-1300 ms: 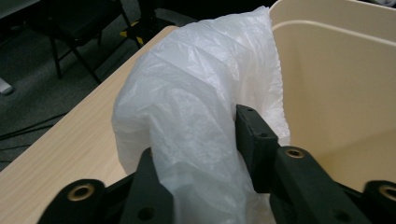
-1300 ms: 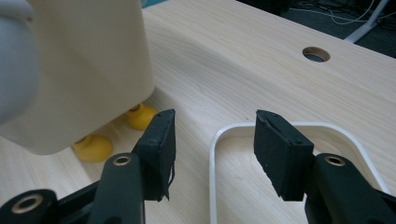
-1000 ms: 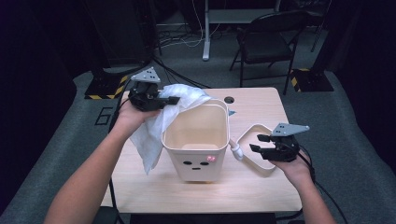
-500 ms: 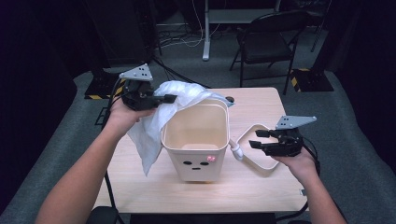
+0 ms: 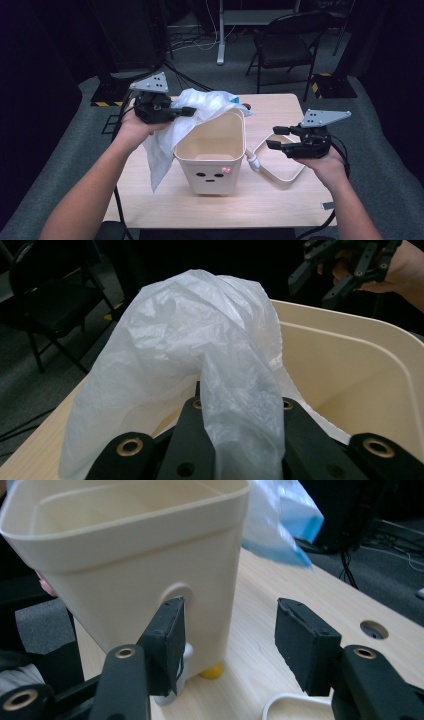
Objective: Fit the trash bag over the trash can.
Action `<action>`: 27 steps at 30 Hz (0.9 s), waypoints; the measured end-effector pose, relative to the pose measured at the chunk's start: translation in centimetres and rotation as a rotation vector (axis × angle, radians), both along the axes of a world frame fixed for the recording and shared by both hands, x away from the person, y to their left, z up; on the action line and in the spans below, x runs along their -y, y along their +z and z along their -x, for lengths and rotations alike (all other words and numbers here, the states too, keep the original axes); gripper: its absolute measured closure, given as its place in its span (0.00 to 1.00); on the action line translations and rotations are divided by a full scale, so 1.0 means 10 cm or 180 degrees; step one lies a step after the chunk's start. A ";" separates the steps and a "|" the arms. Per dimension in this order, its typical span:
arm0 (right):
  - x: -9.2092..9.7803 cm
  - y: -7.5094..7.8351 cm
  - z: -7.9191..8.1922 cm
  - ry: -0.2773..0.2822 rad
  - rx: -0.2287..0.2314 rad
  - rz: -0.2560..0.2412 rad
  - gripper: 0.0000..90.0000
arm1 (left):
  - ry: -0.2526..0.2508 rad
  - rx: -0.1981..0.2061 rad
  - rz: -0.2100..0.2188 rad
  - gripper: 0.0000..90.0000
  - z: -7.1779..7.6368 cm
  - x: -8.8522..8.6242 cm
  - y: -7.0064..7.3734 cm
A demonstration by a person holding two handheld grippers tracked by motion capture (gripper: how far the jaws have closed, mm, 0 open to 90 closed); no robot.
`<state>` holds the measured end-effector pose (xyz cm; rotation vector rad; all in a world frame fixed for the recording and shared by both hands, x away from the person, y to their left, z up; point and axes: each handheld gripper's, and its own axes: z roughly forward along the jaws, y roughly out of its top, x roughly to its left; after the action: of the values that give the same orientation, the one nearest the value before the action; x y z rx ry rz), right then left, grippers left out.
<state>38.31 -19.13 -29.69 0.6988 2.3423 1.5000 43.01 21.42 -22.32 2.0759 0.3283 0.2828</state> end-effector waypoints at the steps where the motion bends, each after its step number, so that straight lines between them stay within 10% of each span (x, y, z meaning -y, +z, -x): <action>1: -0.01 0.03 0.00 0.0019 0.0014 -0.0009 0.50 | -0.0028 0.0000 -0.0005 0.97 0.01 0.02 0.00; 27: -0.60 0.52 -0.16 0.0436 0.0289 -0.0003 0.39 | -0.0522 -0.0081 -0.0213 0.97 0.17 0.26 -0.08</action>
<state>39.95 -13.09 -24.50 0.4683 2.3628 1.5541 41.34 18.79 -23.14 2.1594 0.1642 0.1705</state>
